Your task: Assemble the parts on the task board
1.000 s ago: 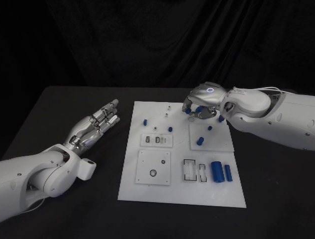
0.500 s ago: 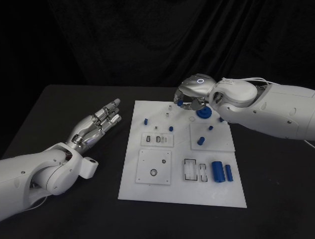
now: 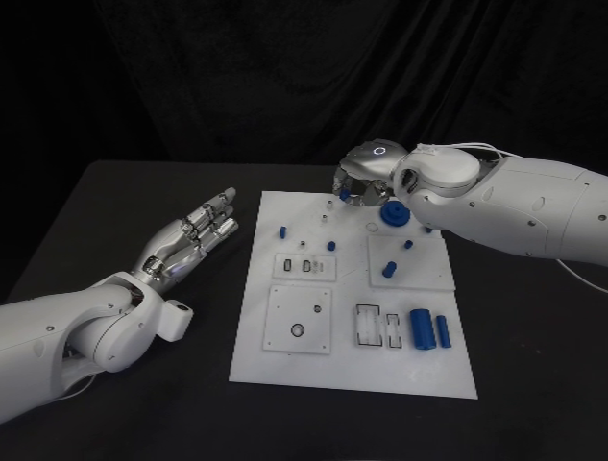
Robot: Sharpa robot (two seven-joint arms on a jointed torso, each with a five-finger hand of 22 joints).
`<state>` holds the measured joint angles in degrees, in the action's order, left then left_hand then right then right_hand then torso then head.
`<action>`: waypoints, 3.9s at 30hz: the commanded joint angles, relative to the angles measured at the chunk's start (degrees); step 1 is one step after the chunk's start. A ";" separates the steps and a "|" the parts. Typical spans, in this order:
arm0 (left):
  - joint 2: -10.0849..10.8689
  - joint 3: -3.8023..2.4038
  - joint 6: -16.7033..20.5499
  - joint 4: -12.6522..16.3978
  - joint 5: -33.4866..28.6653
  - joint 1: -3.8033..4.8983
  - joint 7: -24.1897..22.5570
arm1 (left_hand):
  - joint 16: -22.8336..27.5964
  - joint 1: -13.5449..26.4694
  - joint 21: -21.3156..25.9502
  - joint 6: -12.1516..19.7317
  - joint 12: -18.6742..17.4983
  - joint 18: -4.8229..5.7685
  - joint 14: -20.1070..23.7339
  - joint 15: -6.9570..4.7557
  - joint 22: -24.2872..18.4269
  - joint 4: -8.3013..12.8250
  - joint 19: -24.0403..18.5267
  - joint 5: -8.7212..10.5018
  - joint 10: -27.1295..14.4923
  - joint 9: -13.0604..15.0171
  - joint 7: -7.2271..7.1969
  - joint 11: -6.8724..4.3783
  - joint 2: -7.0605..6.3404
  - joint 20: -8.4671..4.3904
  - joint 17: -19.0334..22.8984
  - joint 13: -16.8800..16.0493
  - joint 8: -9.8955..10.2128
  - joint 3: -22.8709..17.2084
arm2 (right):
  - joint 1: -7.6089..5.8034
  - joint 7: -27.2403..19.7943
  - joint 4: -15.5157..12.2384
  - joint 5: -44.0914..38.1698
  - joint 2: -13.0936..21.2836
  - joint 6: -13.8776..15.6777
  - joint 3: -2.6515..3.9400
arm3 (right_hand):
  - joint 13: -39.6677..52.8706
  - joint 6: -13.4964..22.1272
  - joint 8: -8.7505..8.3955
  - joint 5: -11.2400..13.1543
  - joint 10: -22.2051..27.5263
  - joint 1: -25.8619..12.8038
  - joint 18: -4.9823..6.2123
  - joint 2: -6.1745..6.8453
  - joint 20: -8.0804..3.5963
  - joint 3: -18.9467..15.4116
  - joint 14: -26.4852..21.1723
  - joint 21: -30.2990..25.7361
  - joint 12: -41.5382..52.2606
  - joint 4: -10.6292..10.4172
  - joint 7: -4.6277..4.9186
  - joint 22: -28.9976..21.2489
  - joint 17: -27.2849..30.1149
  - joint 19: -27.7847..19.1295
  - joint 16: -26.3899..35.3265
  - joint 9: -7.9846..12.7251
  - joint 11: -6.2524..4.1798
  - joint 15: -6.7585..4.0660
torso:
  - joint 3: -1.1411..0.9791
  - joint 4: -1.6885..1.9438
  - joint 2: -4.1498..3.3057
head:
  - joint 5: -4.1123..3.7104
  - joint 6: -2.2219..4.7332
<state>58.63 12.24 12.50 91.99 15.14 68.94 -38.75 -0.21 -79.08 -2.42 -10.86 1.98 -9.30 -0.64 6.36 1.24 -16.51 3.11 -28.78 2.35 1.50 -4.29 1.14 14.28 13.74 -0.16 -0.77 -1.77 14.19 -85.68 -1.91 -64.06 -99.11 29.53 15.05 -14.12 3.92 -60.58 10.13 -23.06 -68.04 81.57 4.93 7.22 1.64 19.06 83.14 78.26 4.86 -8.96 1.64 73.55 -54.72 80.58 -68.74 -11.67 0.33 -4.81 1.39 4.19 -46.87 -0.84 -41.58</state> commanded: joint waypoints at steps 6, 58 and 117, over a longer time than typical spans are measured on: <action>-0.05 -0.03 -0.81 0.10 0.49 0.13 -7.82 | 0.04 -0.68 -0.13 0.07 0.22 -1.06 0.12 0.30 0.01 0.09 -0.10 -0.40 0.12 0.01 0.17 0.34 0.20 0.52 -0.01 -0.09 0.24 -0.39 | 0.24 0.82 0.30 0.62 -0.63 -1.26 0.06 | 0.03 -0.29 -0.43 -0.27 0.41 0.10 -0.90 -0.61 0.05 0.26 -0.22 0.38 -0.52 -0.29 1.13 0.15 -0.10 0.30 0.05 -2.34 0.12 0.17 | -0.11 -0.05 -0.03 | 0.10 -0.12; -0.45 -0.04 -1.45 -0.41 0.49 0.14 -7.41 | 0.03 -1.11 -0.19 -0.50 0.23 -1.07 0.10 0.42 0.02 0.11 -0.06 -0.68 0.12 0.09 0.89 0.45 0.18 0.64 -0.01 -0.09 0.13 -0.62 | 0.98 0.44 2.00 0.64 -3.51 -1.08 0.24 | 0.06 1.20 -1.49 -0.27 0.71 -0.25 -0.97 -0.61 0.28 0.61 -0.51 0.53 -1.12 -0.66 1.45 0.65 0.05 0.29 0.20 -2.55 0.36 0.38 | -0.03 -0.11 -0.24 | 0.33 -0.51; 0.29 -0.03 -2.09 -0.83 0.49 0.12 -7.33 | 0.03 -1.78 -0.21 -1.80 0.26 -1.08 0.11 0.63 0.00 0.20 -0.08 -1.30 0.10 0.25 2.86 0.36 0.21 0.88 -0.01 -0.09 -0.09 -1.07 | -1.70 0.97 -11.09 3.46 12.73 7.33 0.52 | 4.22 16.01 -5.88 -0.41 9.04 -0.95 0.38 -0.90 1.72 -1.72 -5.32 -5.84 3.23 -0.38 0.24 -2.26 6.74 -3.97 5.87 4.99 1.67 1.77 | -0.17 -0.51 -0.11 | 0.91 0.46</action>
<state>58.95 12.25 11.17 91.07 15.18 68.94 -38.78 -0.21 -80.21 -2.41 -12.70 1.98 -9.31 -0.43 6.55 1.22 -16.36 3.11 -29.88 2.55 1.72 -1.62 1.32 14.51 14.15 -0.18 -0.80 -1.77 13.40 -87.27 -1.80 -74.75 -95.84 41.99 20.15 -13.60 8.01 -44.33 4.09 -23.29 -58.51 80.37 4.93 6.45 3.49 17.12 78.00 72.60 8.04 -9.30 1.94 71.22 -48.00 76.67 -63.02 -6.72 1.96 -2.96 1.23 3.83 -47.07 -0.13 -41.00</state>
